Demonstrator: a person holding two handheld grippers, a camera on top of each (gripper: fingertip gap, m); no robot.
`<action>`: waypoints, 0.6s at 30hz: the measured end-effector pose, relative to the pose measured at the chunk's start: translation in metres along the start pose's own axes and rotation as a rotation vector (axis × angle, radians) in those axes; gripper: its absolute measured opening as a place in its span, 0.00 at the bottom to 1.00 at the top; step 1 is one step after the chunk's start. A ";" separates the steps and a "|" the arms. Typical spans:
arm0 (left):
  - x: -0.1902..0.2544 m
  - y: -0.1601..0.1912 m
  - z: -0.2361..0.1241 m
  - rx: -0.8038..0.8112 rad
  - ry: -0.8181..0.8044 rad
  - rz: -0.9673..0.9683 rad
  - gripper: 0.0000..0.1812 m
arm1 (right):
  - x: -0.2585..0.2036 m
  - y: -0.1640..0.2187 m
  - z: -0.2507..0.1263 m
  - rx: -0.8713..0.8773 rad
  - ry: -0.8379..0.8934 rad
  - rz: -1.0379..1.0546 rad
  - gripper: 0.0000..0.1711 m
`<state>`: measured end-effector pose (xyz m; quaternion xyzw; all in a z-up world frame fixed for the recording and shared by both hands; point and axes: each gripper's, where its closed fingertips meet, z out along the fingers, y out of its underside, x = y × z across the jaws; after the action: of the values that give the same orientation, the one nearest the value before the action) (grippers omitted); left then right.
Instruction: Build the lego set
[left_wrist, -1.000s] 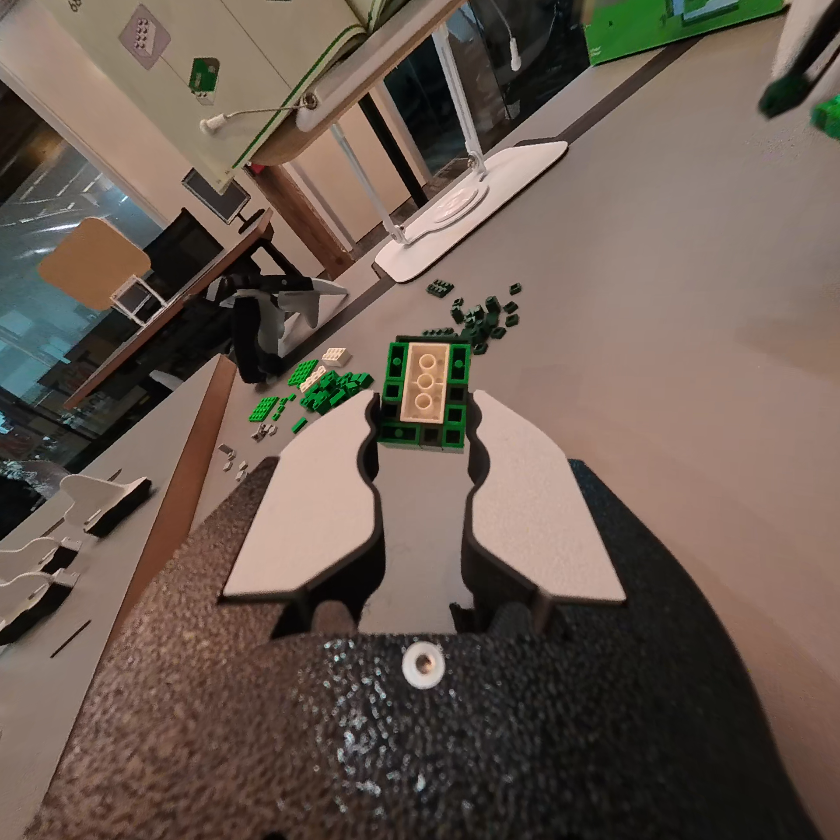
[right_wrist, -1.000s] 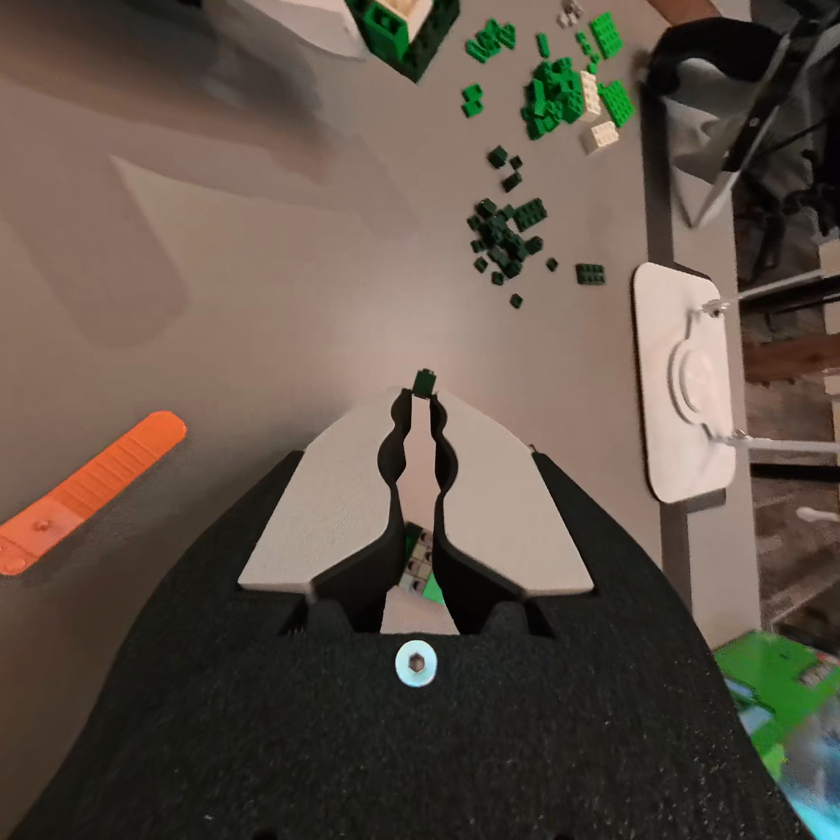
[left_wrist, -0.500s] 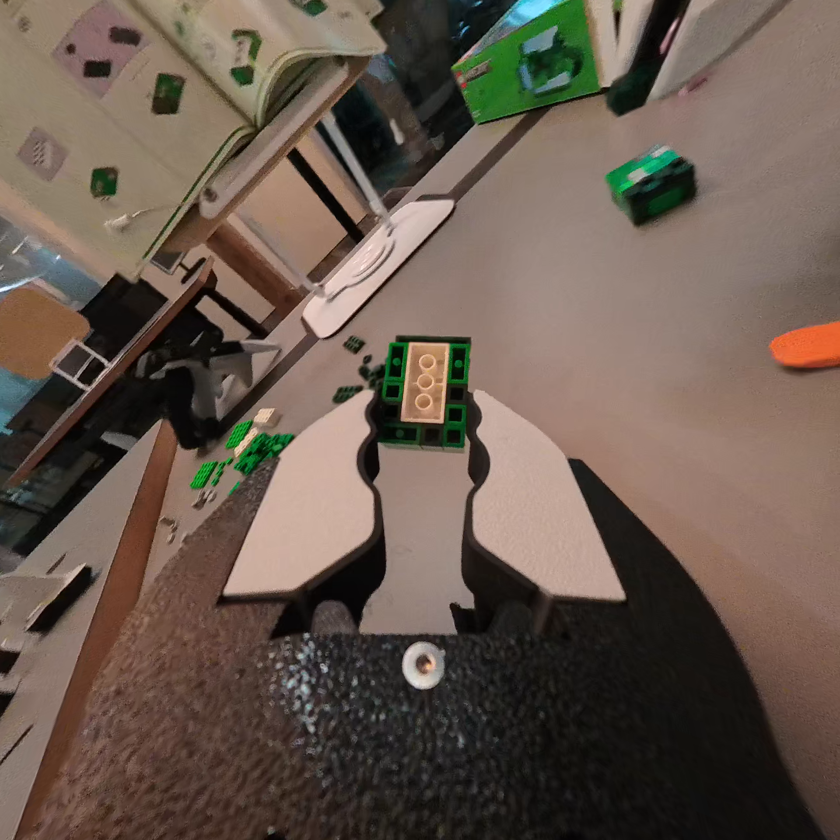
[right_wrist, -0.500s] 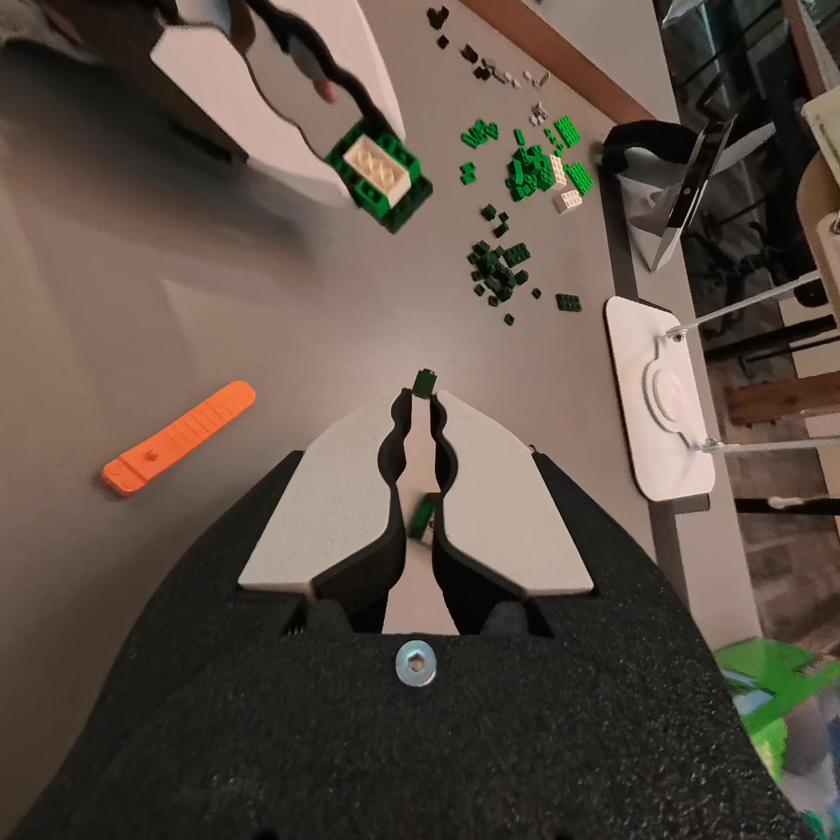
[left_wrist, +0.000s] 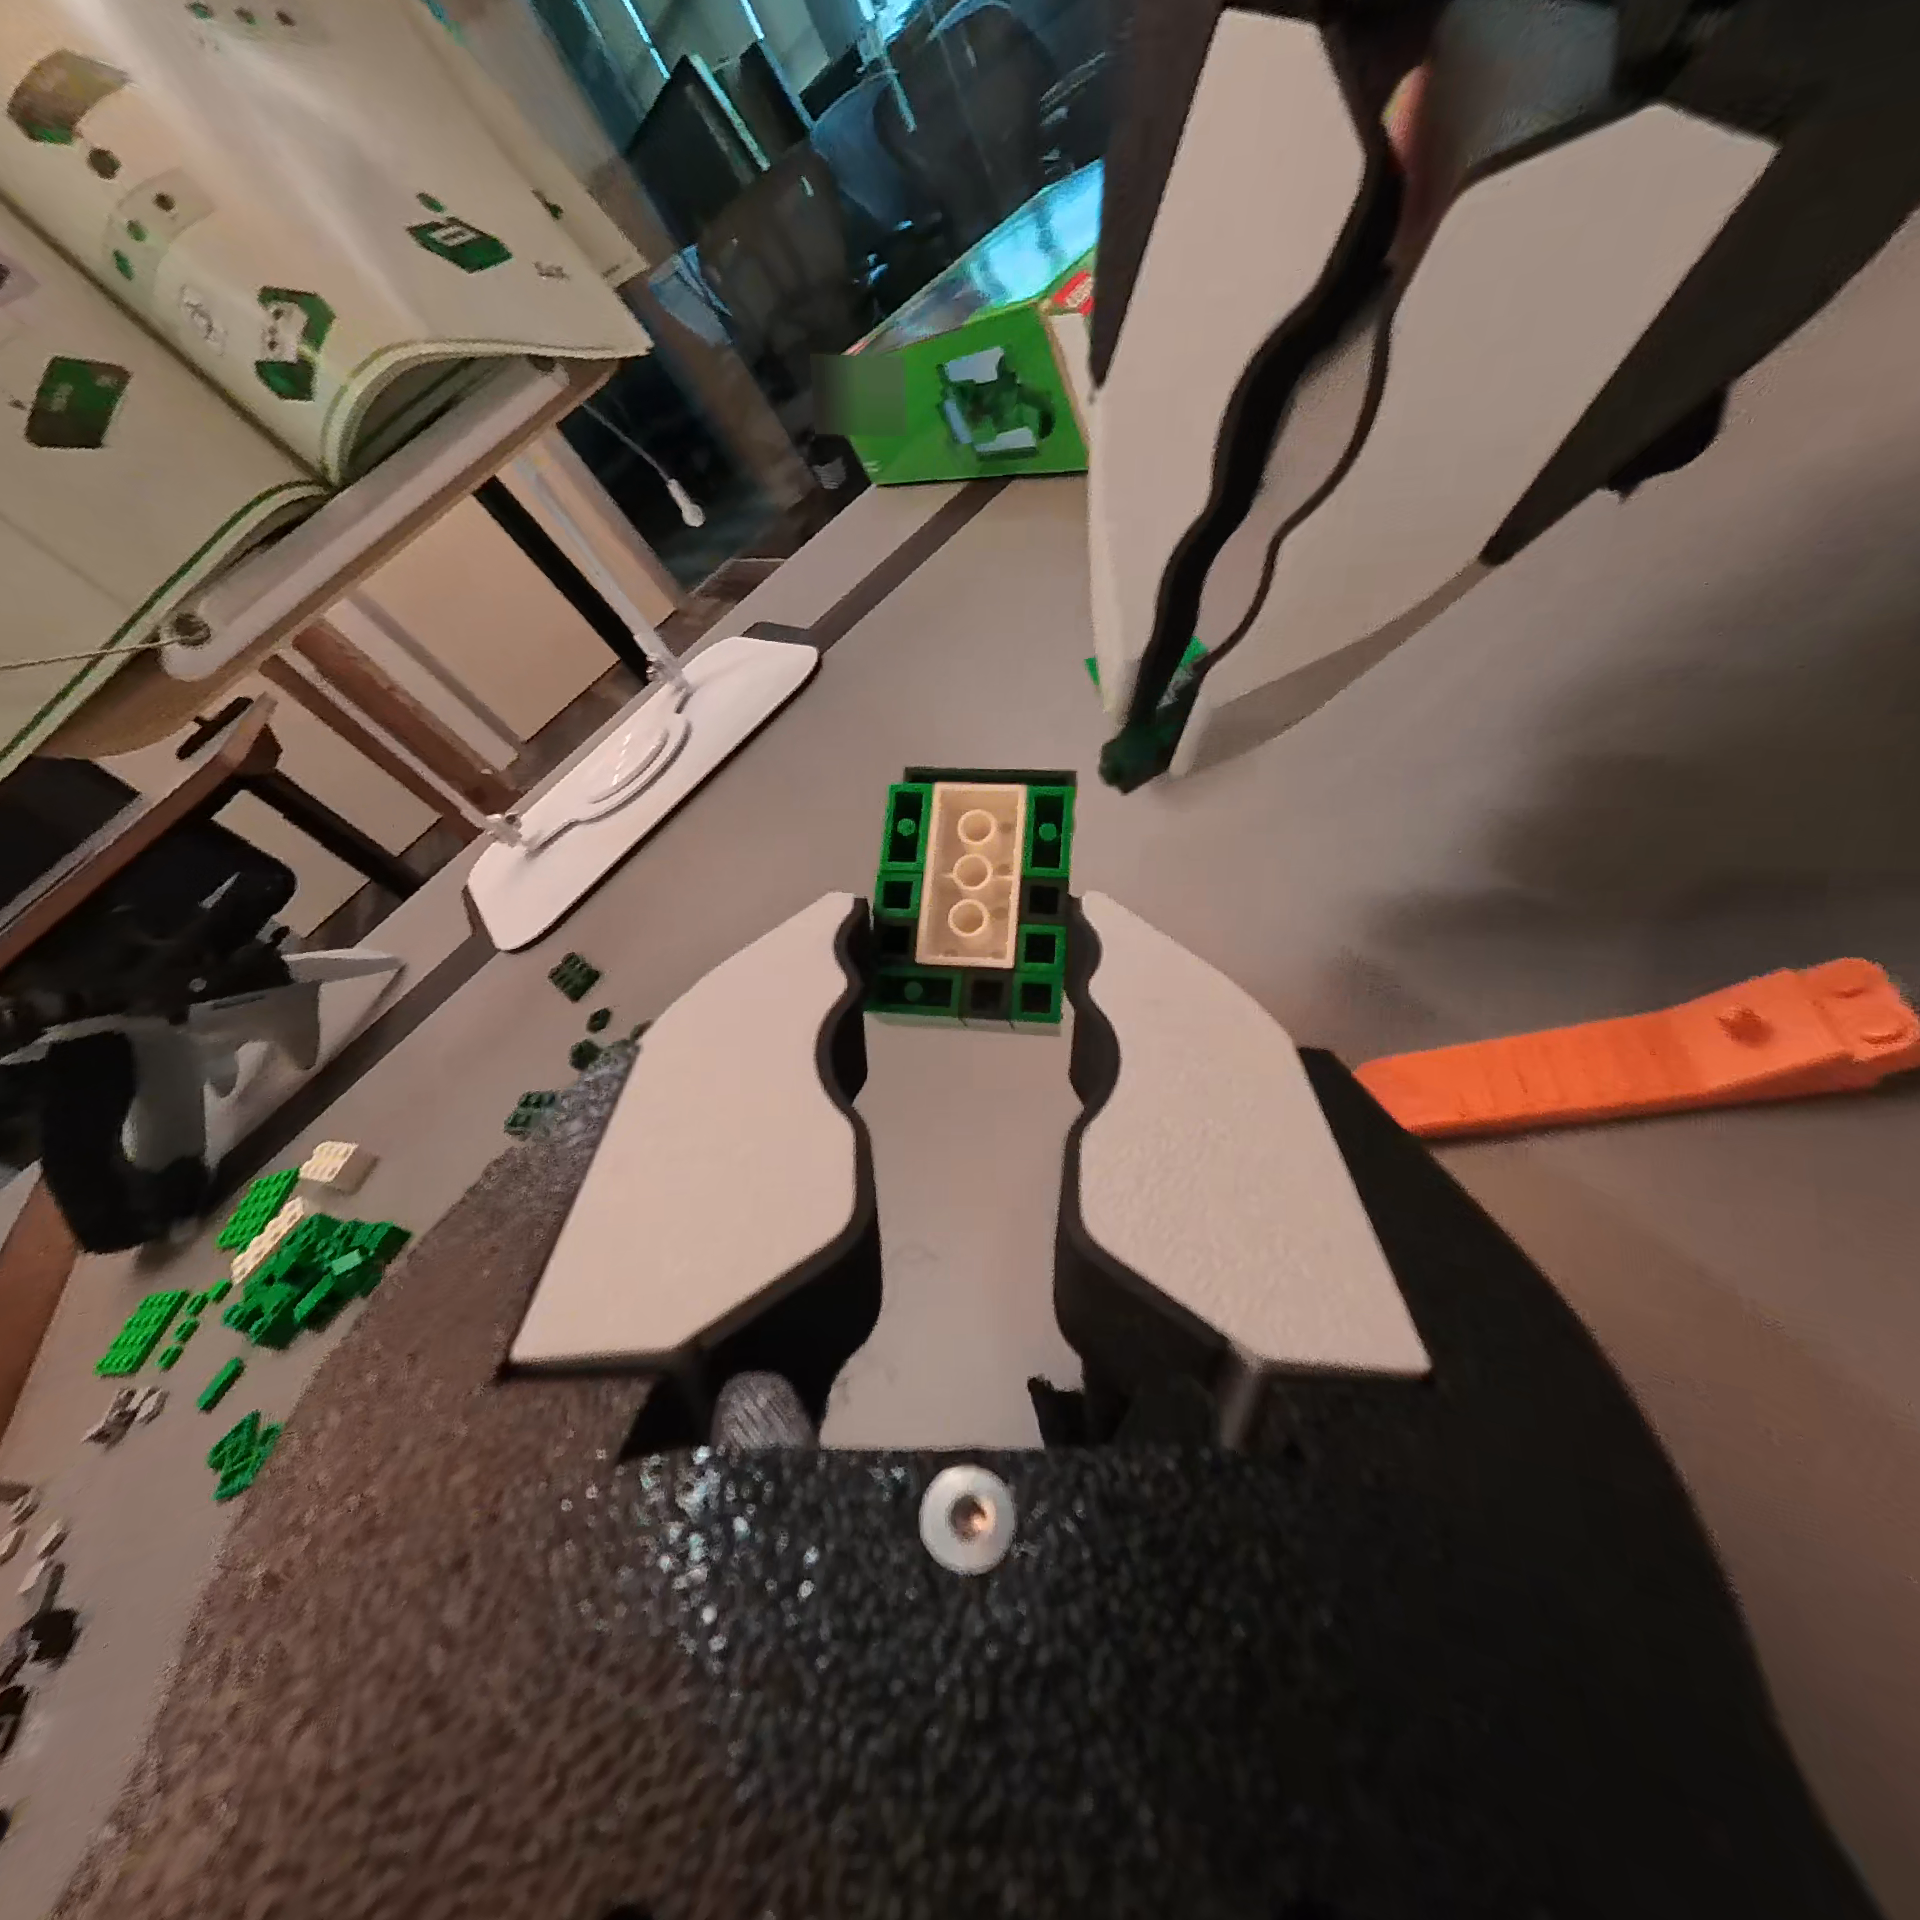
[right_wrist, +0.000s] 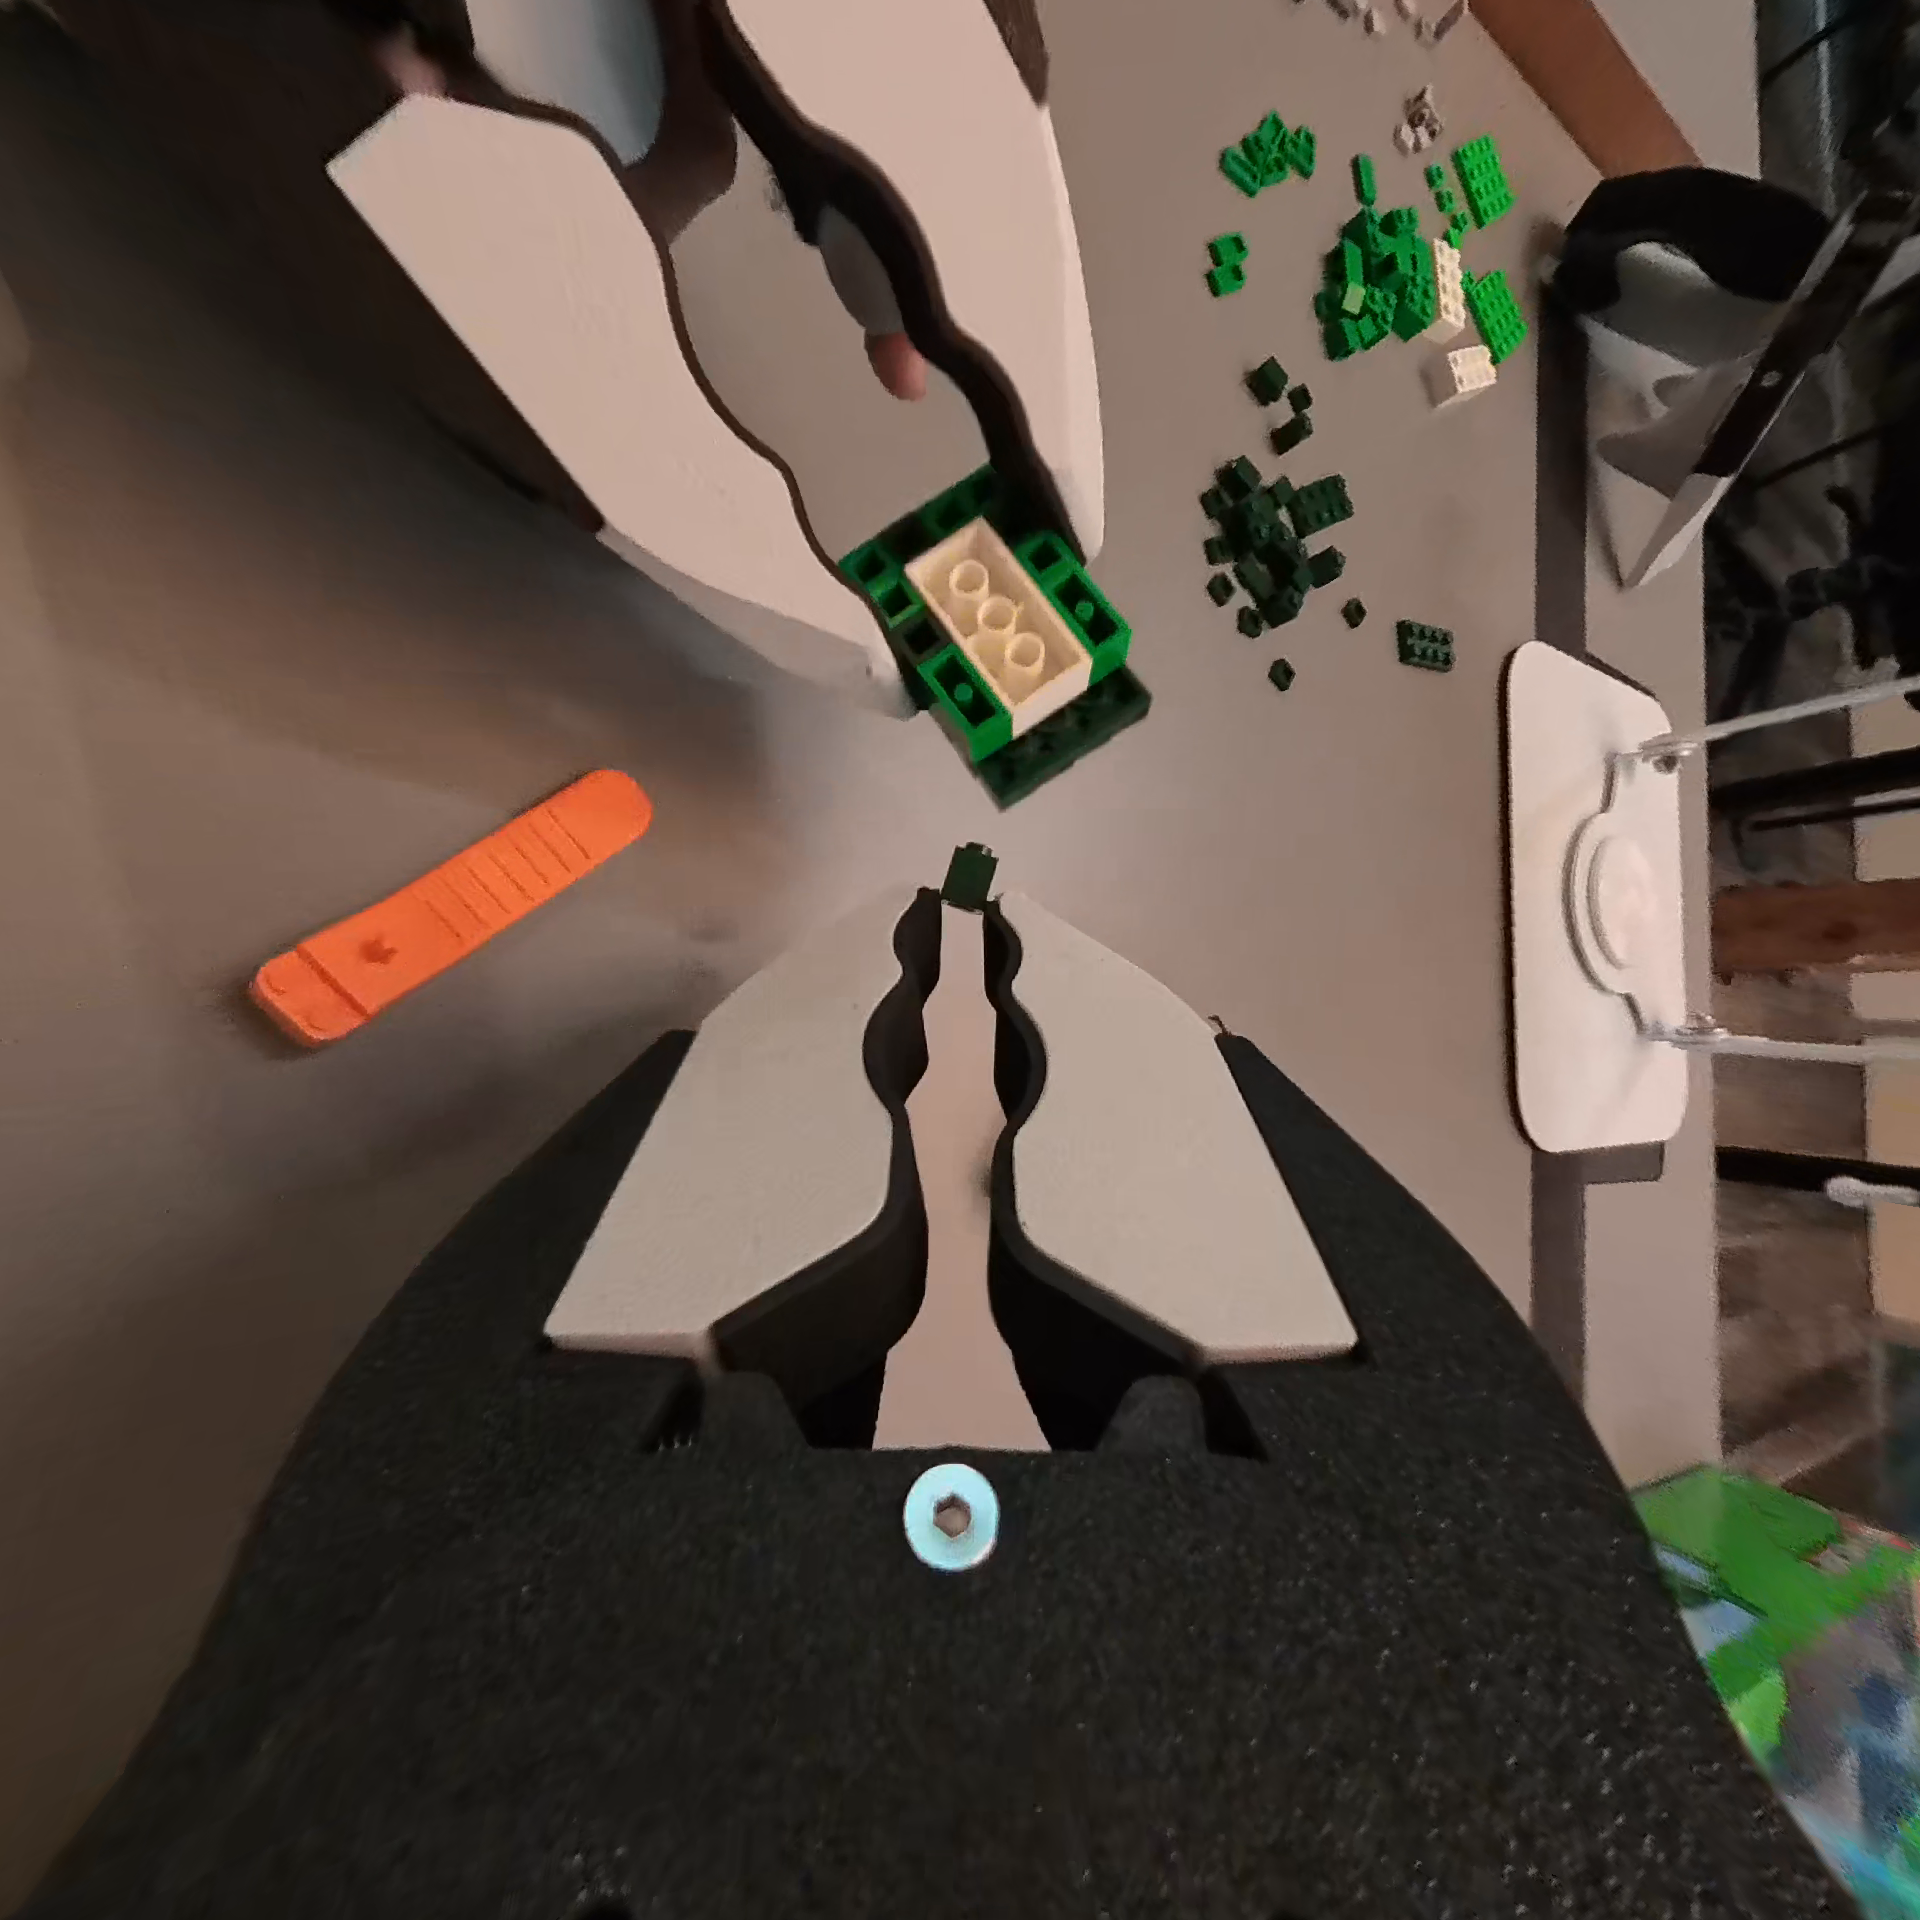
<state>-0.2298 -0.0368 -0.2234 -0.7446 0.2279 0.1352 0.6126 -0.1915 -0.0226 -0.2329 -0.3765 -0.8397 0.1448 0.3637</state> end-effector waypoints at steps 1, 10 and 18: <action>0.003 0.000 0.000 0.000 0.012 0.005 0.20 | -0.001 0.000 0.001 -0.004 0.002 -0.011 0.04; 0.011 -0.003 0.001 0.006 0.044 0.015 0.20 | -0.002 0.004 0.002 -0.025 0.004 -0.032 0.04; 0.014 -0.002 0.002 -0.004 0.061 0.024 0.20 | -0.004 0.003 0.001 -0.014 -0.009 -0.056 0.04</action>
<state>-0.2166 -0.0375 -0.2293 -0.7470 0.2548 0.1204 0.6021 -0.1889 -0.0237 -0.2377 -0.3547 -0.8524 0.1305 0.3613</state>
